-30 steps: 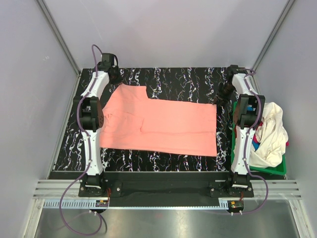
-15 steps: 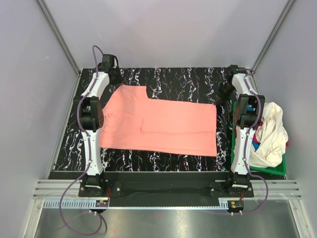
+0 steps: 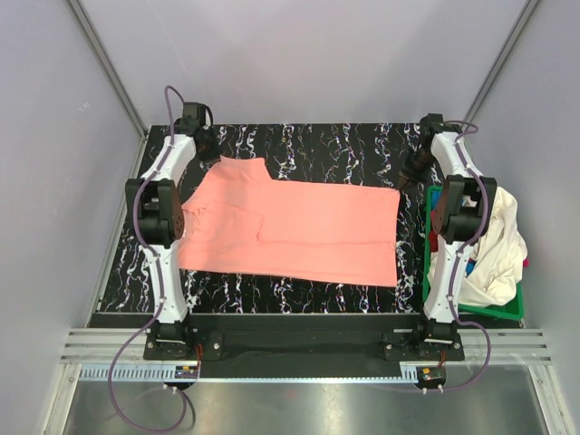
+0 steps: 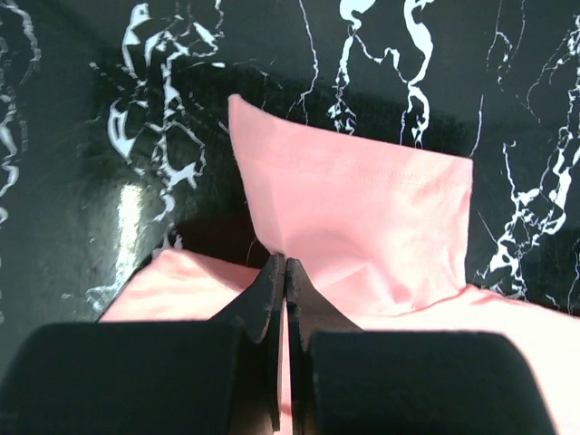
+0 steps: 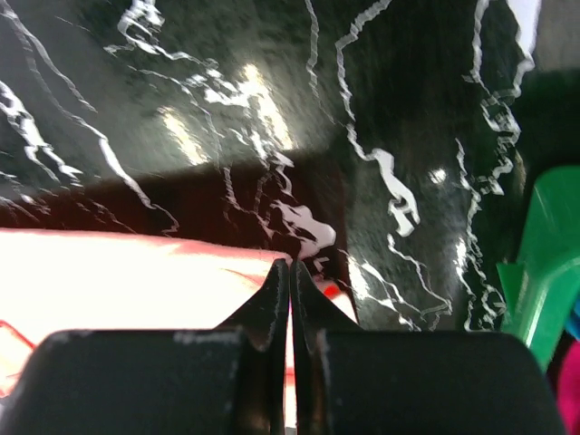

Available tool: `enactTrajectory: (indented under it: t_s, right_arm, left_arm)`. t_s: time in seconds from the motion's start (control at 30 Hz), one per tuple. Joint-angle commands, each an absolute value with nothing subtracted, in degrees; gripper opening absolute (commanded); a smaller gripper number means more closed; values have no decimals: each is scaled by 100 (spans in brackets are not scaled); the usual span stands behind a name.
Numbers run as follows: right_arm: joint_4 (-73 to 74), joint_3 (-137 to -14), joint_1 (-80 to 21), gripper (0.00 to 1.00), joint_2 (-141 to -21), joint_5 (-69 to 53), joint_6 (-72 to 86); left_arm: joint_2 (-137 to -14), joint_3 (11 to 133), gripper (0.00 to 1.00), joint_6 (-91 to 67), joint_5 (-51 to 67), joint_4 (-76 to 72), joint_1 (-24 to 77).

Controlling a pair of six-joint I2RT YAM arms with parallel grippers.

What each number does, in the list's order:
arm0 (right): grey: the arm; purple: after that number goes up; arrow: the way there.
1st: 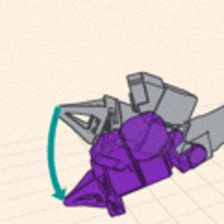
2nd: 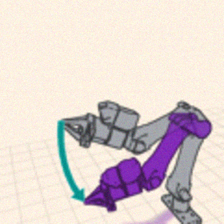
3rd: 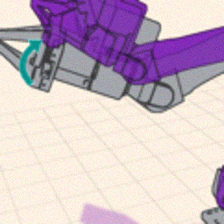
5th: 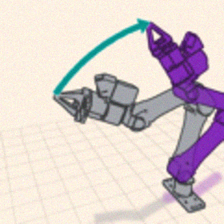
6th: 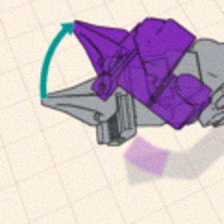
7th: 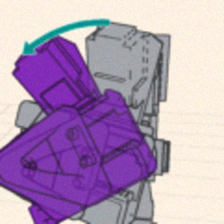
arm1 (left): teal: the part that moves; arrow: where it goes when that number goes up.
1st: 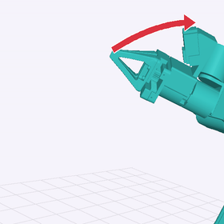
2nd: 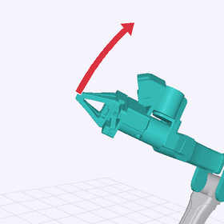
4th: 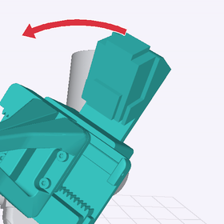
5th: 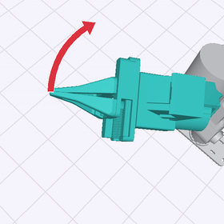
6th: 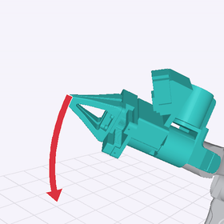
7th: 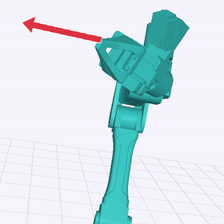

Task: Fold and stack the t-shirts
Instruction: Fold the tshirt

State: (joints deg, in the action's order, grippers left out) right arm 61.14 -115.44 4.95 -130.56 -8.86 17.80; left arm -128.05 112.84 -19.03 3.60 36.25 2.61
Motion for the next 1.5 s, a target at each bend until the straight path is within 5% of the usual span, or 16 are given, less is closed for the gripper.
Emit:
enactTrajectory:
  t_s: [0.0, 1.47]
  right_arm:
    - [6161, -11312, 519, 0, -12613, -554, 1898]
    - [5739, -8834, 510, 0, -10881, -817, 2171]
  left_arm:
    - [-12165, 11048, 0, -1767, 176, 3401, 132]
    - [-9827, 8165, 0, -1679, -149, 3366, -264]
